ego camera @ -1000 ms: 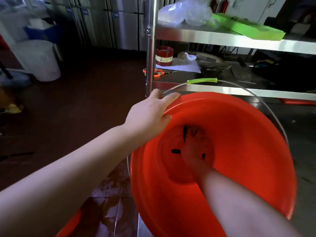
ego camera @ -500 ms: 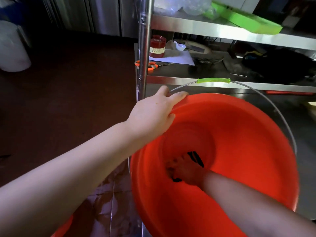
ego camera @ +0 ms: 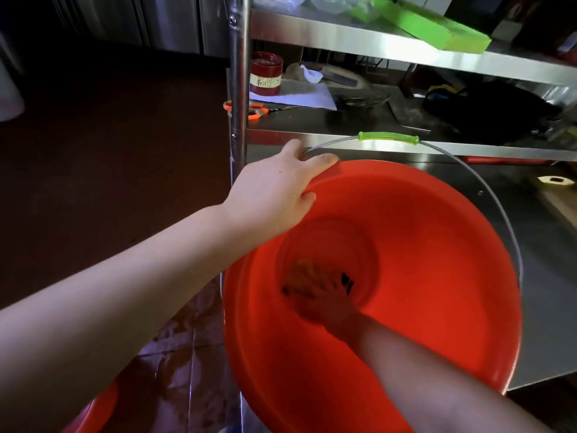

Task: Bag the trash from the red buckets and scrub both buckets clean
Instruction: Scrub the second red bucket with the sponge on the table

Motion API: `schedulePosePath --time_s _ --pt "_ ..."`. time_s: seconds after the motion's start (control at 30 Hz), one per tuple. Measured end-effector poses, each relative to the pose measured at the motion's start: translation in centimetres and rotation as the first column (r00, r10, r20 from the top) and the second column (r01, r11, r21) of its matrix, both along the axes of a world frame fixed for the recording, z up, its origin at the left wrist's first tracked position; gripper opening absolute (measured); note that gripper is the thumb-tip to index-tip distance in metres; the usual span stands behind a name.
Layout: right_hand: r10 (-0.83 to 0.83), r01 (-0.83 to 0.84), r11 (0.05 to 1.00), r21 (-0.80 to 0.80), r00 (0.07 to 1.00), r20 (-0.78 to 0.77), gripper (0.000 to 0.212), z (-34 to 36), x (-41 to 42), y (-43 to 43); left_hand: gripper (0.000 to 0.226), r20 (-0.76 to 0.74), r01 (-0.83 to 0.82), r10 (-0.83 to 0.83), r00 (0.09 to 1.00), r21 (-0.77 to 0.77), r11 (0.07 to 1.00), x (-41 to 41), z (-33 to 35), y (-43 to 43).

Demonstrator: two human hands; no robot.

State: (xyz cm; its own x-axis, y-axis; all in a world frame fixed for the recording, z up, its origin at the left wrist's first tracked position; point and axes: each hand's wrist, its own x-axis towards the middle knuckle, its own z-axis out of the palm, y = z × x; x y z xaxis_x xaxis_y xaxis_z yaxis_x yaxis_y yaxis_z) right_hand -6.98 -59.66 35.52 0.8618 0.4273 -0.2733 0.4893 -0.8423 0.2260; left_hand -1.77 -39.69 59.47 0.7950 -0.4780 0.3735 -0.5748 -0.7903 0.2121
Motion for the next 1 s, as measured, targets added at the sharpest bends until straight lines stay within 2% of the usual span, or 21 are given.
schedulePosePath --time_s 0.07,0.17,0.2,0.23,0.3,0.33,0.5,0.57,0.63,0.67,0.73,0.8,0.87,0.93,1.0 --pt "0.142 -0.14 0.987 -0.08 0.99 0.016 0.043 -0.8 -0.9 0.1 0.053 0.001 0.007 -0.007 1.0 0.017 1.0 -0.2 0.1 -0.8" --pt "0.156 -0.152 0.987 -0.045 0.983 0.102 0.044 1.0 0.0 -0.8 0.054 -0.006 0.004 -0.004 1.0 0.036 0.999 0.2 0.5 -1.7" --pt "0.084 -0.082 0.996 -0.018 0.988 0.133 0.046 2.3 0.7 -1.3 0.054 -0.011 0.007 -0.006 1.0 0.044 0.999 0.4 0.7 -1.9" --pt "-0.058 0.055 0.998 0.031 0.989 0.136 0.052 3.4 1.6 -2.0 0.055 -0.017 0.011 -0.01 1.0 0.052 0.999 0.5 0.8 -2.1" --pt "-0.393 0.38 0.917 0.118 0.912 0.119 0.091 5.7 3.2 -2.9 0.054 -0.031 0.025 -0.023 0.999 0.063 0.998 0.5 1.2 -2.8" --pt "-0.494 0.477 0.867 0.147 0.86 0.126 0.101 6.4 3.9 -3.3 0.054 -0.039 0.031 -0.029 0.999 0.065 0.997 0.4 1.3 -3.2" --pt "-0.447 0.435 0.885 0.167 0.893 0.04 0.118 5.8 5.6 -2.6 0.057 -0.07 0.025 -0.019 0.997 0.077 0.997 1.3 2.0 -5.2" --pt "-0.363 0.357 0.922 0.147 0.931 0.02 0.111 5.7 5.6 -1.3 0.057 -0.06 0.043 -0.037 0.998 0.11 0.993 1.6 2.3 -6.1" --pt "-0.186 0.185 0.978 0.097 0.983 -0.002 0.102 5.5 4.9 -0.3 0.056 -0.041 0.064 -0.059 0.997 0.149 0.987 1.6 2.6 -7.4" --pt "-0.092 0.091 0.992 0.09 0.996 0.006 0.09 5.0 4.4 -0.1 0.056 -0.027 0.065 -0.062 0.998 0.167 0.984 1.7 2.7 -7.9" --pt "0.096 -0.097 0.995 0.039 0.995 0.018 0.051 3.5 3.0 -0.9 0.055 0.004 0.039 -0.041 0.999 0.194 0.98 2.0 2.7 -8.5" --pt "0.226 -0.226 0.974 0.009 0.974 0.019 0.041 1.9 1.9 -2.2 0.057 0.035 0.02 -0.027 0.999 0.193 0.981 2.5 2.7 -8.5" --pt "0.224 -0.223 0.975 -0.011 0.974 0.038 0.042 1.6 1.5 -3.2 0.062 0.124 0.056 -0.082 0.989 0.198 0.979 2.8 2.6 -8.4" --pt "0.157 -0.157 0.987 0.02 0.988 -0.006 0.042 1.4 2.1 -3.5 0.071 0.242 0.068 -0.122 0.963 0.223 0.972 2.4 2.3 -7.9" --pt "-0.037 0.039 0.998 0.059 0.999 -0.034 0.039 1.7 2.6 -3.5 0.078 0.233 0.022 -0.066 0.97 0.186 0.982 1.3 1.3 -6.8"
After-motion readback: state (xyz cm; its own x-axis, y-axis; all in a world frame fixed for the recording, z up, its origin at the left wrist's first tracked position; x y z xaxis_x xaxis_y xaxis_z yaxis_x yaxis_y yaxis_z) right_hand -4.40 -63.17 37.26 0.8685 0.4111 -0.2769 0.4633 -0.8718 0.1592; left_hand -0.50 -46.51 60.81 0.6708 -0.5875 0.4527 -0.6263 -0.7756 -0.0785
